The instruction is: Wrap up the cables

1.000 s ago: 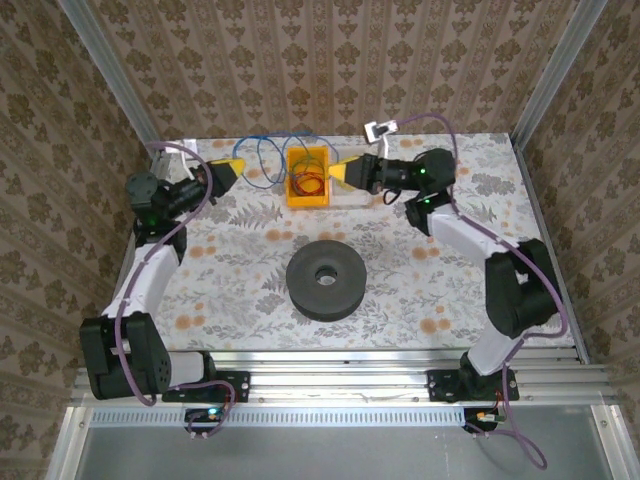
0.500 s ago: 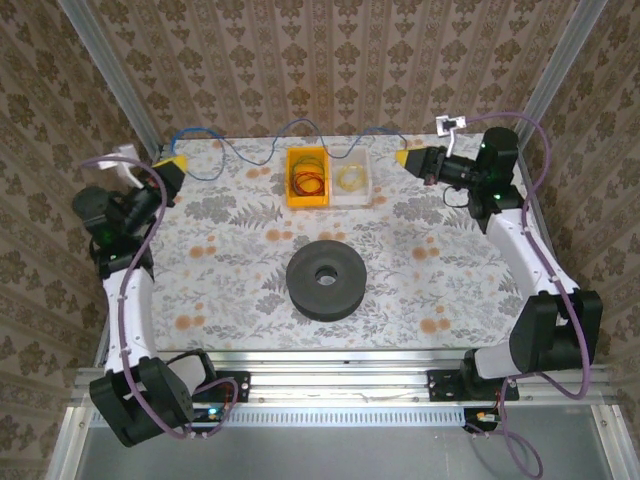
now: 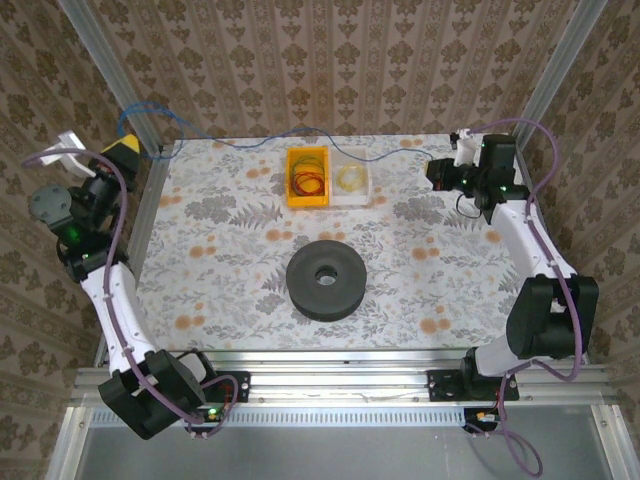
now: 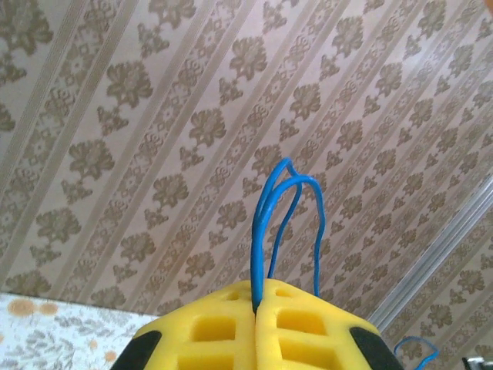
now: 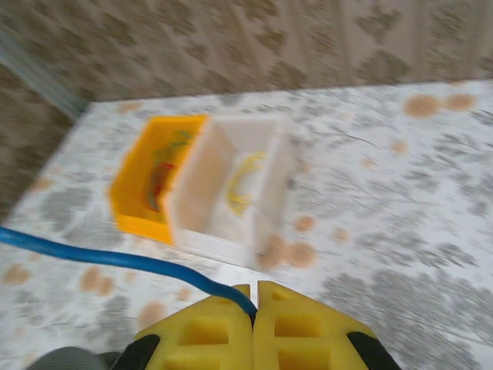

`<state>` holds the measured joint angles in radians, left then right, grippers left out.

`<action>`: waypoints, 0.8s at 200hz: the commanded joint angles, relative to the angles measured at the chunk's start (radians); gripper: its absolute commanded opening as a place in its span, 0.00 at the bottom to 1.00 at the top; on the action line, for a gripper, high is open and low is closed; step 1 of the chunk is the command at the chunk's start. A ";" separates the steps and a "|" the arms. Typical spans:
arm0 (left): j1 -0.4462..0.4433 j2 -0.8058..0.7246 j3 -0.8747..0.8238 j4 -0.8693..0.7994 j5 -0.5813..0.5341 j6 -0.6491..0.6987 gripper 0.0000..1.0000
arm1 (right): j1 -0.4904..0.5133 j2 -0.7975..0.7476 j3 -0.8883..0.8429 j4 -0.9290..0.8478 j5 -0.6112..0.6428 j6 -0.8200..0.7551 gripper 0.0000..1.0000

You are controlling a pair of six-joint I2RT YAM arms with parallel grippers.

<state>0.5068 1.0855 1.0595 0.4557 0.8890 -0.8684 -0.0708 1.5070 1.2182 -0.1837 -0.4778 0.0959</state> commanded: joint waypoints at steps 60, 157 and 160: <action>0.034 0.079 0.245 0.011 -0.127 -0.123 0.00 | 0.091 0.063 -0.124 0.128 0.509 -0.387 0.00; -0.057 0.181 0.549 -0.247 -0.192 0.049 0.00 | 0.114 0.171 -0.197 0.332 0.676 -0.543 0.00; -0.059 0.183 0.552 -0.248 -0.195 0.050 0.00 | 0.114 0.178 -0.194 0.332 0.677 -0.544 0.00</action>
<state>0.4480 1.2678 1.5352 0.2394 0.8352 -0.9024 0.0750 1.6081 1.0096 0.1574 0.0490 -0.3969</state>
